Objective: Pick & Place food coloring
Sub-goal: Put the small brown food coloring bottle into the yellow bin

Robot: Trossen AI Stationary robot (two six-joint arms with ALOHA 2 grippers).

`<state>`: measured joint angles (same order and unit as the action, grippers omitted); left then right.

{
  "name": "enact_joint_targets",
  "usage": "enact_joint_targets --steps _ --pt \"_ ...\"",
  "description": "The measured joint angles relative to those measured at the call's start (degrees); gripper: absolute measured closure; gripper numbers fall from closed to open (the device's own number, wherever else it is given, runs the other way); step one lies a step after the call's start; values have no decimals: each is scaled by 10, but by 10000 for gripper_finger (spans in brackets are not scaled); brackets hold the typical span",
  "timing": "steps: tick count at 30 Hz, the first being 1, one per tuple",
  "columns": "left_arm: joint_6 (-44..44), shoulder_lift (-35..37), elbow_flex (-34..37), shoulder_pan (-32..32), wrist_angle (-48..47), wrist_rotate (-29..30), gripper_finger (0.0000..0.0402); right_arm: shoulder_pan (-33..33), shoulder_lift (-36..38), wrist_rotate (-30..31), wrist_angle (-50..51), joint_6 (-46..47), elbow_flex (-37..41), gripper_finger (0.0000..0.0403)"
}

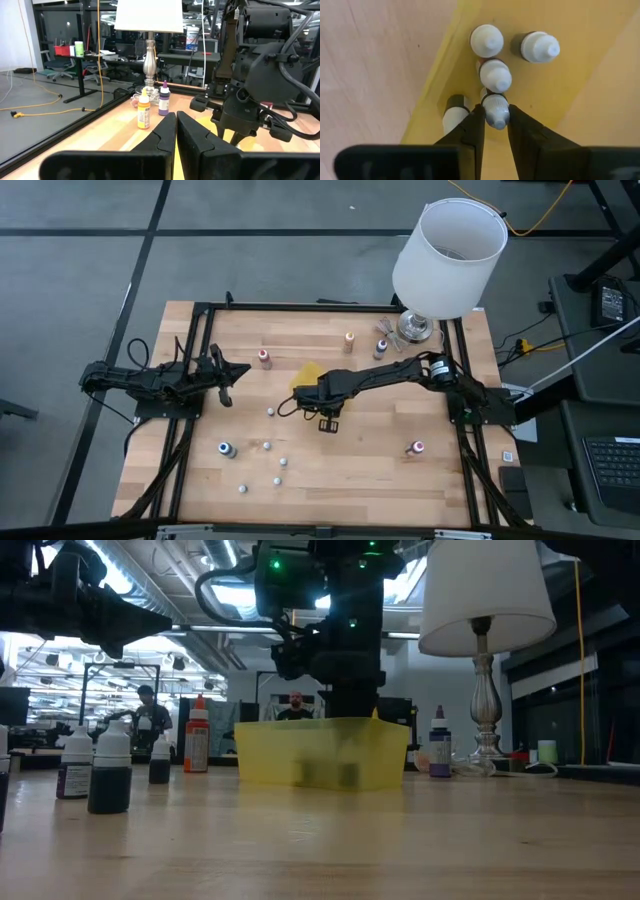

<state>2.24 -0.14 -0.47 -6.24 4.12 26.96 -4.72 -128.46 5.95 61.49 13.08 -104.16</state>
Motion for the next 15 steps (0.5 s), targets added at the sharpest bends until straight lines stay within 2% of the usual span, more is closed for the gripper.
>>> enact_joint_targets --steps 8,15 --pt "0 0 0 0 0 0 389 4 0 -1 0 1 0 321" --pt "0 0 0 0 0 0 393 5 5 0 3 2 1 265"
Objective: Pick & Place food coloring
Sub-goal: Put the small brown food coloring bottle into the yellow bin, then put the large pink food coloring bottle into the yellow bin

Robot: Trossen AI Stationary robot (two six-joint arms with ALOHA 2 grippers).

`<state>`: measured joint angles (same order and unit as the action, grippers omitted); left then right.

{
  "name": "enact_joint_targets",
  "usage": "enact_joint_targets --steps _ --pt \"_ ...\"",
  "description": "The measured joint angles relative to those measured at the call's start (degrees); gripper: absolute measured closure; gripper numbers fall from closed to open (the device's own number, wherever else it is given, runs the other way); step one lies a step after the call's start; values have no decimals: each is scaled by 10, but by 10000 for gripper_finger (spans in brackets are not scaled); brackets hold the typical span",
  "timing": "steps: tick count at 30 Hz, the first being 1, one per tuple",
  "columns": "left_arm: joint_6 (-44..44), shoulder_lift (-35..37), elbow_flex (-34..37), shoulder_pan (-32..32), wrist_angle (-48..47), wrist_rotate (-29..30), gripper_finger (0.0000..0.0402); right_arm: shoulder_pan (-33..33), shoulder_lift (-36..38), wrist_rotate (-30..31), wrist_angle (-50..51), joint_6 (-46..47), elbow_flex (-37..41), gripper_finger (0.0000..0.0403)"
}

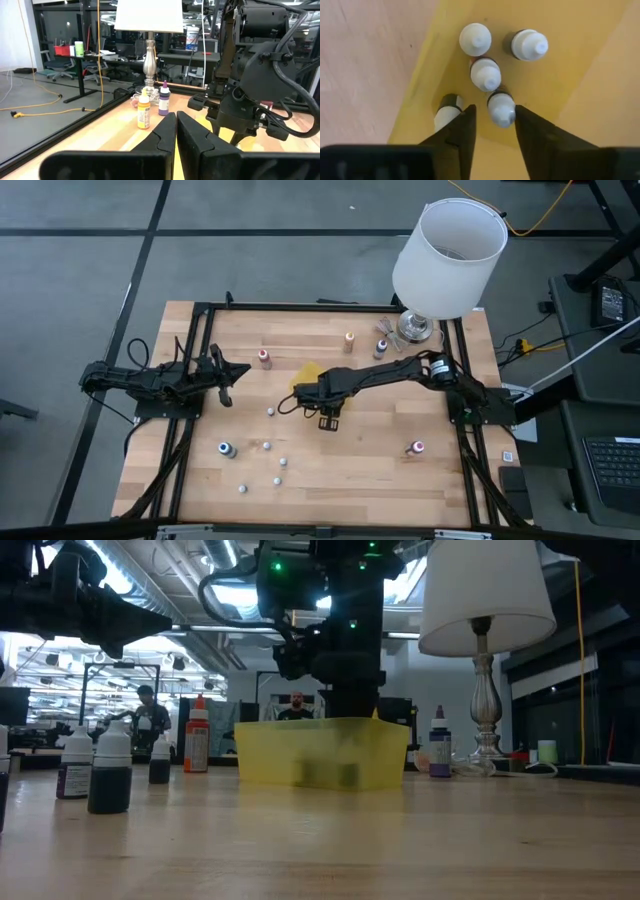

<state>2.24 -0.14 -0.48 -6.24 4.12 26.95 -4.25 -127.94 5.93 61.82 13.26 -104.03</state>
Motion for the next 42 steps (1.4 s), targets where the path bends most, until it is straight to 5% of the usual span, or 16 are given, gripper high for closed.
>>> enact_joint_targets --steps 25,33,42 --pt "0 0 0 0 0 0 394 5 132 6 40 36 -2 176" --pt "0 0 0 0 0 0 389 -30 198 4 112 150 -2 116" --pt "0 0 0 0 0 0 393 -110 257 24 239 291 -2 111"
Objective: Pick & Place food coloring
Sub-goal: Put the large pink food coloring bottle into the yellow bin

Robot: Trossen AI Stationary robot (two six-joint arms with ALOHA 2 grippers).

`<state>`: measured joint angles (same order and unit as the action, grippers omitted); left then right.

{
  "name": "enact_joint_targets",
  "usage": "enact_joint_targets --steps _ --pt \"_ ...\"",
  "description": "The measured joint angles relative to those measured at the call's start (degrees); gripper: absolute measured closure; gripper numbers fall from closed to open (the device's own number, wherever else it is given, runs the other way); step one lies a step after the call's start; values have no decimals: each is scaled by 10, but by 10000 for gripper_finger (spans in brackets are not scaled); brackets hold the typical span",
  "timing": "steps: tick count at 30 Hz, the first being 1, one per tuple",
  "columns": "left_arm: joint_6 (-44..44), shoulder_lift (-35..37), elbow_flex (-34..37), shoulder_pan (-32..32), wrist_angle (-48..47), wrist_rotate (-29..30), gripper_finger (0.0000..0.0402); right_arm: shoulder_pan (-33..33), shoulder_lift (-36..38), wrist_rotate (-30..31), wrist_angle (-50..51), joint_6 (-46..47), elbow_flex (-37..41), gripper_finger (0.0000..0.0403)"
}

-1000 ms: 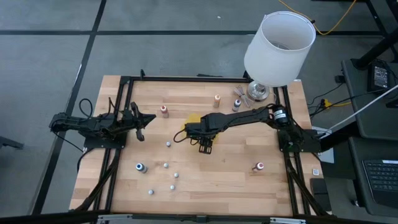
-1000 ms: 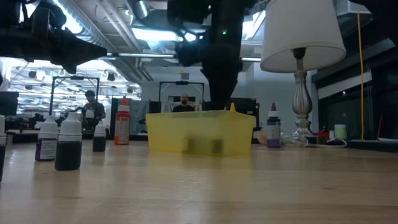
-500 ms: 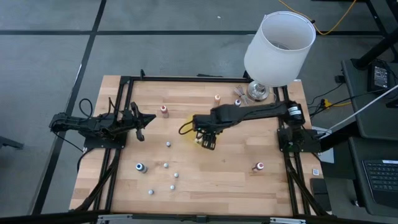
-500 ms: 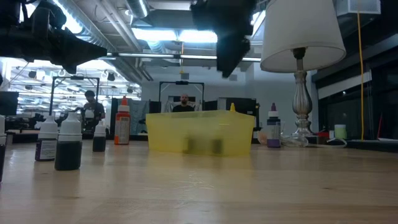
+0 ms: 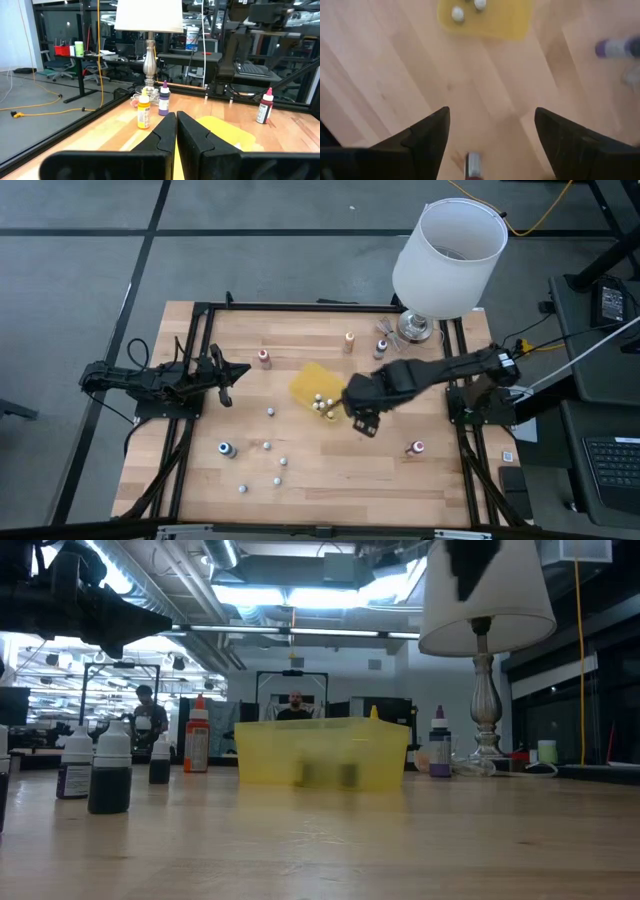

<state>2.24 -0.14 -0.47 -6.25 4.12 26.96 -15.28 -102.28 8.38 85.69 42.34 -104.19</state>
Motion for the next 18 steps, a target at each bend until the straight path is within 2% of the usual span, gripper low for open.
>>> enact_joint_targets --steps 6,13,18 --pt "0 0 0 0 0 0 390 -64 35 10 24 104 30 111" --pt "0 0 0 0 0 0 391 -145 86 9 23 236 136 111" --pt "0 0 0 0 0 0 393 -188 113 -15 8 304 207 111"
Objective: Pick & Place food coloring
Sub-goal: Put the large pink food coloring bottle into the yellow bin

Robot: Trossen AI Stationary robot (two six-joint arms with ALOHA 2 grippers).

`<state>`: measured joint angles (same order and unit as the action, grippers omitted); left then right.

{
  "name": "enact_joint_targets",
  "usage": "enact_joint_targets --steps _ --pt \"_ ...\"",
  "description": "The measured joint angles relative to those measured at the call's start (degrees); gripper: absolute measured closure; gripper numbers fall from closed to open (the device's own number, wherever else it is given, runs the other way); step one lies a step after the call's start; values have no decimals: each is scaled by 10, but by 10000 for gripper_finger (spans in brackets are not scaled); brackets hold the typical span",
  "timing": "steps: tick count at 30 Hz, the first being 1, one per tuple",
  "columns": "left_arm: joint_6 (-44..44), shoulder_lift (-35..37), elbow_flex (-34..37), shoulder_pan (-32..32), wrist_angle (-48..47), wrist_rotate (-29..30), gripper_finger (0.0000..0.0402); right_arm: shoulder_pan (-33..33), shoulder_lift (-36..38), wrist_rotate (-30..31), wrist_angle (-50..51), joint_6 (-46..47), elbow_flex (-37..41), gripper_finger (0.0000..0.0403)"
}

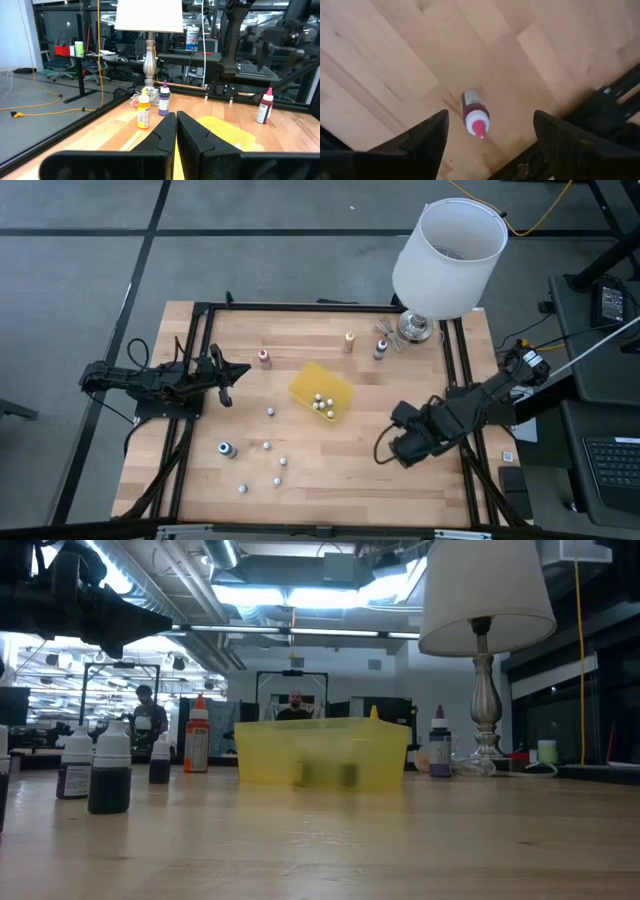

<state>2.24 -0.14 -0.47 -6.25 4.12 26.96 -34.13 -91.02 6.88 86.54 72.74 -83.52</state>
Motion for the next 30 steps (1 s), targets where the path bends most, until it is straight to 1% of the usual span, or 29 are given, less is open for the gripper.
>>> enact_joint_targets --steps 6,12,22,30 --pt "0 0 0 0 0 0 389 -37 18 -27 -50 49 64 111" --pt "0 0 0 0 0 0 392 -63 27 -38 -110 67 116 111" --pt "0 0 0 0 0 0 389 -71 31 -41 -193 66 199 112" --pt "0 0 0 0 0 0 393 -71 31 -41 -214 65 220 112"
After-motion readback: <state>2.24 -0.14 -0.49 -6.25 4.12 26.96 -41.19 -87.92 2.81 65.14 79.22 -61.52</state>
